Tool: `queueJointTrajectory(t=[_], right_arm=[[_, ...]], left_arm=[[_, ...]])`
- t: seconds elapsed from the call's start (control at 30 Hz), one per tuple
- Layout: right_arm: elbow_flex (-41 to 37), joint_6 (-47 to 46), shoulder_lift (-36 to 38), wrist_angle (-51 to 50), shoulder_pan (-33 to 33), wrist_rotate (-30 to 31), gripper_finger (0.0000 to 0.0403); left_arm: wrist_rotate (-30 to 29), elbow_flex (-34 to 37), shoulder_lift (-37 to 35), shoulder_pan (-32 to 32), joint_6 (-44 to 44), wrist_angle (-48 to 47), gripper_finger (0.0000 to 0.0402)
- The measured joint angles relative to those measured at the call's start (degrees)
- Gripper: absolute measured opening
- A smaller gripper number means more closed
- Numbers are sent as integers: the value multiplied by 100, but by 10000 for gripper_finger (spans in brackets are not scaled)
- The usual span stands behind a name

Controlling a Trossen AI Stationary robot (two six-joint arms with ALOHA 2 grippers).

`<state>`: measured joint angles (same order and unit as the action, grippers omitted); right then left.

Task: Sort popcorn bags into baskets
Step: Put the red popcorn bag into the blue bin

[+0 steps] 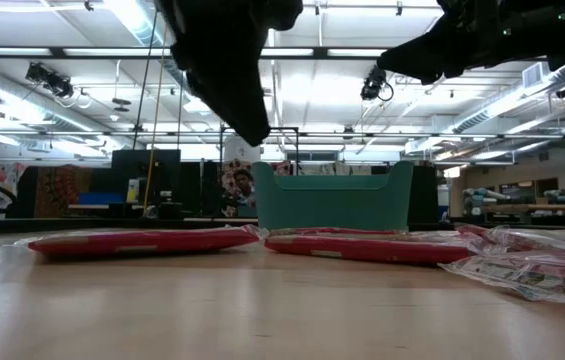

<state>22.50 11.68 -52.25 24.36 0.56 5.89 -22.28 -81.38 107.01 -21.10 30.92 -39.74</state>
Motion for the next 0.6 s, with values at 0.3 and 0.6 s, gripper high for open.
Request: queueJointTrajectory(t=[0.3,0.6], right_arm=[[1,-58,-35,85,0,0,132],[0,-59,-98,57,-11,0,132]], left_arm=[[-38,-616,585,-490,880,-603,172],[-481,-1189,1331,-724,1364,-1860,172]])
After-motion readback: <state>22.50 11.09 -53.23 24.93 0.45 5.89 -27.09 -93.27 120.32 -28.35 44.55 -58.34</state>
